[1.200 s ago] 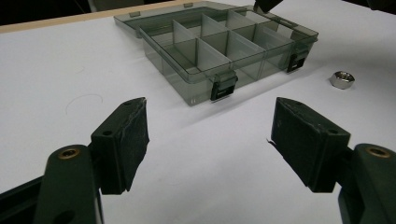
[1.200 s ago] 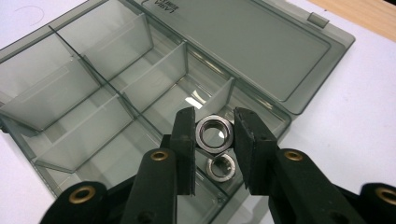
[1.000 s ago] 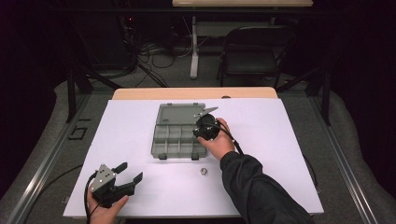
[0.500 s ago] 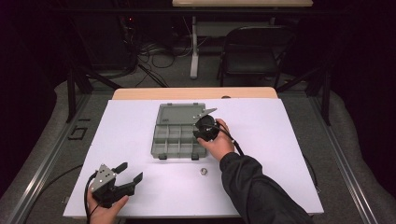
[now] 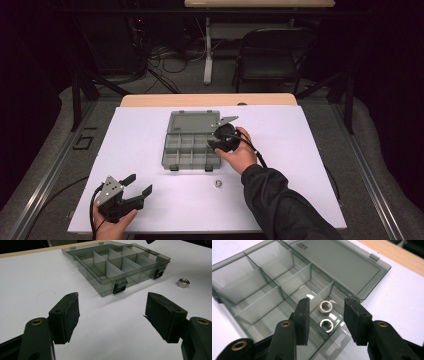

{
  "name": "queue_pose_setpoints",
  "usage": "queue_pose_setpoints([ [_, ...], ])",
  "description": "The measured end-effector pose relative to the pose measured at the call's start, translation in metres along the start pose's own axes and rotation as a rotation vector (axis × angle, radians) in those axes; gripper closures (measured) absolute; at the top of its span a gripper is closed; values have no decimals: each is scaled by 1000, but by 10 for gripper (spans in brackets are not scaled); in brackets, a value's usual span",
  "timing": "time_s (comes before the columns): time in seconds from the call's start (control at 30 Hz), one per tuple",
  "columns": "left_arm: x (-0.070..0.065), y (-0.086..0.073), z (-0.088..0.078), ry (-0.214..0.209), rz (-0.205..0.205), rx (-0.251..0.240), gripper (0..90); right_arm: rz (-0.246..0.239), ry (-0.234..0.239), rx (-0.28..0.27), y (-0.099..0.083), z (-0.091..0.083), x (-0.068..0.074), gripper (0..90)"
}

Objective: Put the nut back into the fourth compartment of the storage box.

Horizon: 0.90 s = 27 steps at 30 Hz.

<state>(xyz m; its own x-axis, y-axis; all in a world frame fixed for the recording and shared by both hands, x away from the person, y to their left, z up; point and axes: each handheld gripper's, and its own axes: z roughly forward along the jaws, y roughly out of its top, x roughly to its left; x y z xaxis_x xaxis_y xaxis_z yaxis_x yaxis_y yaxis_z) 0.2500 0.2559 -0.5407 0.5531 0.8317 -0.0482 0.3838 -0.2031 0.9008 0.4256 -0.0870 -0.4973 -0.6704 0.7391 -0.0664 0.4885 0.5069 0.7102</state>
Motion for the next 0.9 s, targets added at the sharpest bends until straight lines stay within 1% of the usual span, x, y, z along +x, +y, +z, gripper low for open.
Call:
queue_pose_setpoints([
  [0.03,0,0,0,0,0,0,274,0,4,-21,-2,-2,1,556],
  [0.07,0,0,0,1,0,0,273,0,6,-29,-4,-4,1,550],
  [0.13,0,0,0,0,0,-1,273,-8,5,-27,-6,-6,1,548],
  [0.17,0,0,0,0,1,1,274,-4,7,-63,-11,-9,3,545],
  [0.2,0,0,0,0,3,2,274,-4,7,-63,-11,-9,3,545],
  [0.23,-1,0,0,-1,3,2,273,-2,14,-56,-13,-12,3,542],
  [0.27,-1,0,1,0,2,2,274,6,20,-61,-18,-16,3,532],
  [0.3,-1,0,1,0,2,2,273,6,20,-61,-18,-16,3,532],
  [0.37,-1,0,1,1,2,3,273,6,28,-39,-24,-25,4,521],
  [0.43,-1,0,1,0,1,5,274,7,35,-55,-29,-28,5,509],
  [0.47,0,0,1,0,1,5,273,8,33,-80,-32,-28,6,505],
  [0.5,-1,0,1,1,-1,4,273,-4,31,-50,-34,-33,7,499],
  [0.53,0,0,1,1,0,5,273,-4,35,-37,-36,-36,7,497],
  [0.57,-1,0,1,4,1,6,273,13,39,-102,-39,-34,9,495],
  [0.6,-1,0,1,4,2,6,274,11,46,-77,-41,-37,9,494],
  [0.63,-1,0,1,4,2,6,273,7,48,-75,-43,-39,10,494],
  [0.67,-1,0,1,4,2,6,273,7,48,-75,-43,-39,10,494],
  [0.7,-1,0,1,4,2,6,273,-1,44,-95,-49,-41,14,493],
  [0.73,-1,0,1,4,2,6,273,-1,44,-95,-49,-41,14,493],
  [0.77,-1,0,1,4,2,6,273,-14,45,-63,-53,-46,16,492],
  [0.8,-1,0,1,4,2,7,273,-12,46,-84,-56,-46,18,493],
  [0.83,-1,0,1,4,2,8,274,-17,48,-76,-58,-48,20,494],
  [0.87,-1,0,1,4,2,8,273,-11,54,-104,-61,-47,21,494],
  [0.9,-1,0,1,4,1,7,274,-9,58,-104,-63,-48,23,494],
])
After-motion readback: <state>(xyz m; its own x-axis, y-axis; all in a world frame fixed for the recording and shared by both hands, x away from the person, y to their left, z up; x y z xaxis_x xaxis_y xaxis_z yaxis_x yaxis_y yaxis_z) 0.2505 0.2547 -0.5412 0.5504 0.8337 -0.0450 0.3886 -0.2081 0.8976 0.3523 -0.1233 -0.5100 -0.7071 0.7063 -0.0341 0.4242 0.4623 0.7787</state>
